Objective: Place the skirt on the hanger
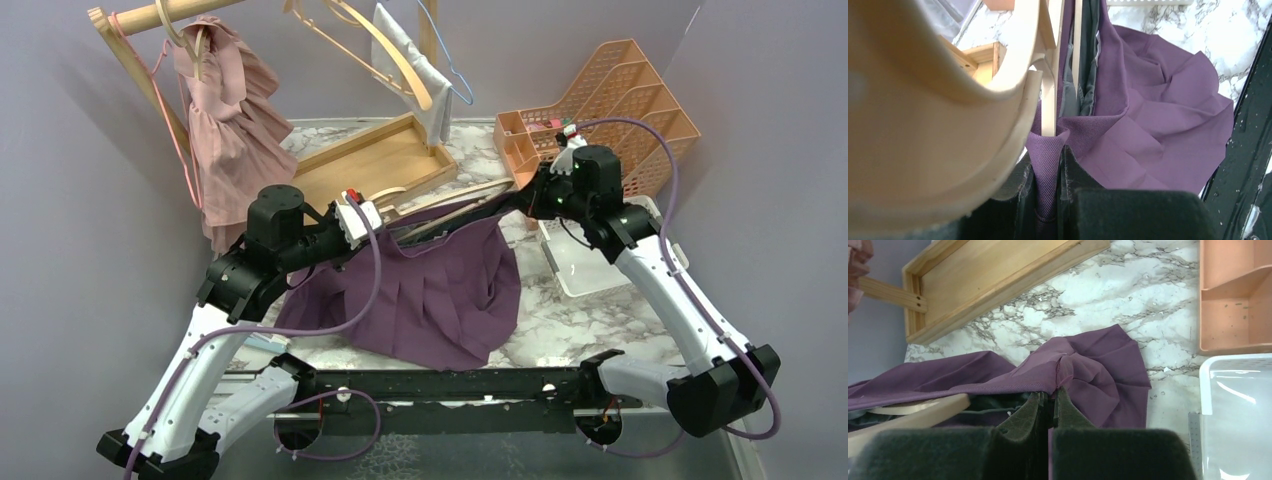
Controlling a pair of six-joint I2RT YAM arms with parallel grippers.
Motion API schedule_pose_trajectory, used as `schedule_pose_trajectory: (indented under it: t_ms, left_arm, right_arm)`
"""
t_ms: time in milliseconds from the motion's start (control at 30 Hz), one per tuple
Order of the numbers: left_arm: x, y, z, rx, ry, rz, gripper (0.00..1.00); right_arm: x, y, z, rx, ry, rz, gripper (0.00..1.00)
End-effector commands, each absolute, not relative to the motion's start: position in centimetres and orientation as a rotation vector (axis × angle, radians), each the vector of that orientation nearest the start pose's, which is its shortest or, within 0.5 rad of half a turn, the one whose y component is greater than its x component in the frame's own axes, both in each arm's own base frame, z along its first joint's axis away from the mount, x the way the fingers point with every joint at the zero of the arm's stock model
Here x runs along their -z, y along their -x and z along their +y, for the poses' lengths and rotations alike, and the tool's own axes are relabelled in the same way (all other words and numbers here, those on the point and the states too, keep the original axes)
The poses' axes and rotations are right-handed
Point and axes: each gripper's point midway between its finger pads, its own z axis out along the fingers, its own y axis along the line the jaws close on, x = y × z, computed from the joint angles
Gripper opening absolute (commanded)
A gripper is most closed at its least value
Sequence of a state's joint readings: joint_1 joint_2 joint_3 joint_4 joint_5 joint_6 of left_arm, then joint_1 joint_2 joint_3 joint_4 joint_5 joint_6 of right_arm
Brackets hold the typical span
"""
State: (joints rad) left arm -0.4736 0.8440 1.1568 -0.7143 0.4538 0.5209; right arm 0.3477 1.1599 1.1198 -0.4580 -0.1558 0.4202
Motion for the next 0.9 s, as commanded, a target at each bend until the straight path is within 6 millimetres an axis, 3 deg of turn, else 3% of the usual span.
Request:
schedule_pose_trajectory:
  t_ms: [0,233,467,667,867]
  left_arm:
    - [-30.2,-21.2,-14.7,0.277,-1.173,1.646,0.00]
    - [-28.9,-21.7,-14.4,0.266,-1.170,1.721,0.00]
    - [-26.7,-22.4,-14.9,0.310,-1.191,1.854,0.00]
    - [-26.6,-22.8,-16.4,0.392,-1.233,1.859,0.00]
    - [-28.5,-23.3,-18.4,0.491,-1.233,1.806,0.00]
  right_arm:
    - [-27.4,-33.6,13.4,-0.494,-0.007,2.105,0.01]
    - [-29.9,-33.4,14.3,-0.550,0.016,2.108,0.01]
    - [-32.5,-31.4,17.7,-0.787,0.208,2.044,0.01]
    - [-31.7,-30.7,19.5,-0.908,0.303,2.050,0.01]
    - [-31.3,-28.4,22.5,-1.159,0.456,2.037,0.01]
